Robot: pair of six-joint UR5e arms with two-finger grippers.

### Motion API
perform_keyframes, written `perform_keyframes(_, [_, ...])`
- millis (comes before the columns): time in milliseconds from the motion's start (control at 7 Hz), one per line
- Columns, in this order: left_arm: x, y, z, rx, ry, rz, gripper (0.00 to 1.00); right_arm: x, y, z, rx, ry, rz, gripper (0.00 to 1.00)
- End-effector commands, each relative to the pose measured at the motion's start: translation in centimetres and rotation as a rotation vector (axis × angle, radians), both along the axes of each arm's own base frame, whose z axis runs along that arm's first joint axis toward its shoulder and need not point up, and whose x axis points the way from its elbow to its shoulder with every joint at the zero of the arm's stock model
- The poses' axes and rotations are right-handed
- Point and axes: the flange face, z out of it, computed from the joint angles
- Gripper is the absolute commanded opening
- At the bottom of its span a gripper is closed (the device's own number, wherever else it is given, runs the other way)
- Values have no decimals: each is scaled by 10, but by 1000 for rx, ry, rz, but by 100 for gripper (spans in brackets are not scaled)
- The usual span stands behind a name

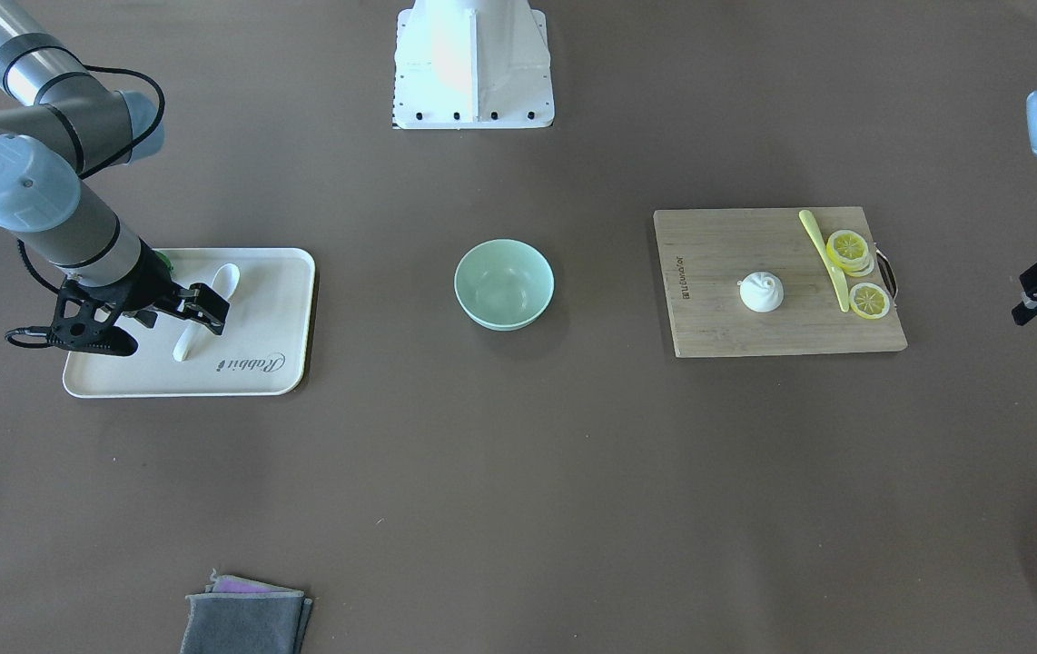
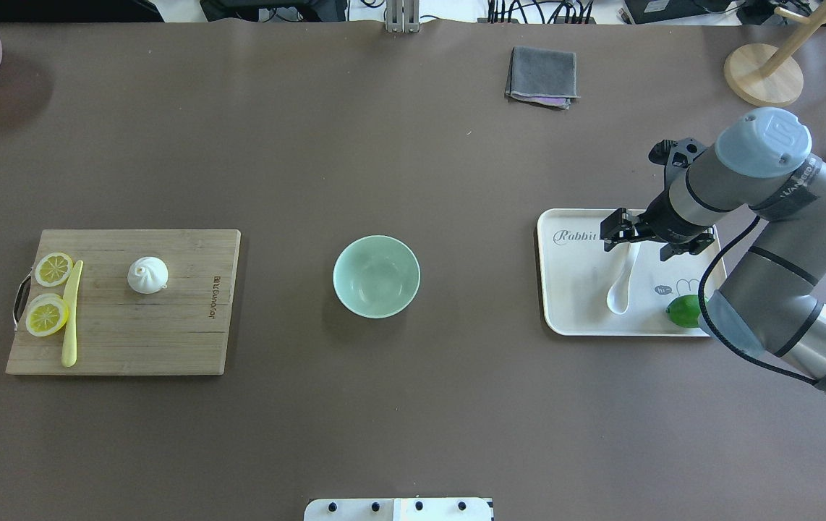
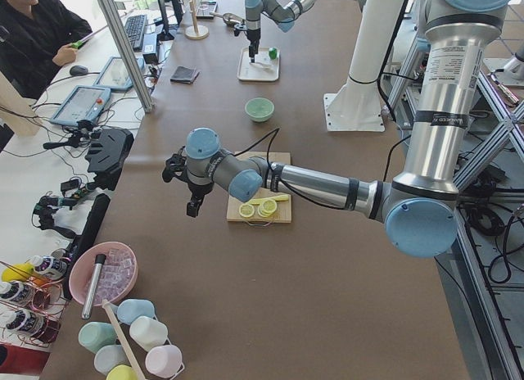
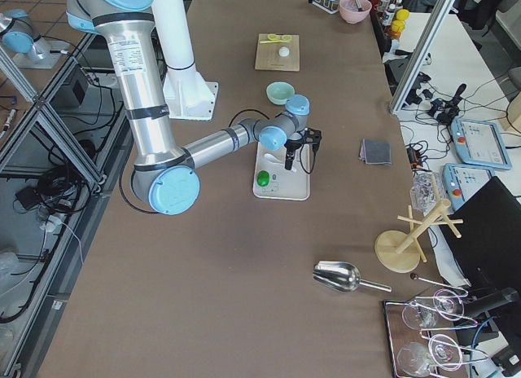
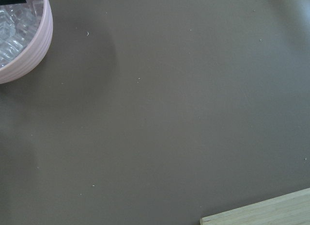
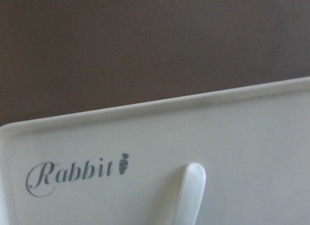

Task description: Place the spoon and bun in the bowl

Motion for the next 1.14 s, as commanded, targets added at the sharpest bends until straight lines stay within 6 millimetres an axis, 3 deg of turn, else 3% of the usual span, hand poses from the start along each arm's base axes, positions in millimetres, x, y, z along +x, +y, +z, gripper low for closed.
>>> perform_keyframes(0, [1,-1,2,4,6,-4,98,-10,9,6,-15,8,-12,87])
perform_keyframes(286, [1,-1,2,4,7,-3,98,-13,9,13,-16,26,-10,72])
perform_keyframes(571, [1,-1,1,5,7,-3,98,-16,9,19,-24,34,-14,70])
perform_keyframes(714, [2,-1,2,5,7,-1,98,-17,8,19,-27,34,-11,57])
perform_keyframes(857, [1,0,1,6,8,-2,98,-17,8,18,-28,32,-8,21])
perform_keyframes(1000, [1,0,1,7,9,-2,98,-16,7,16,-27,29,-7,0])
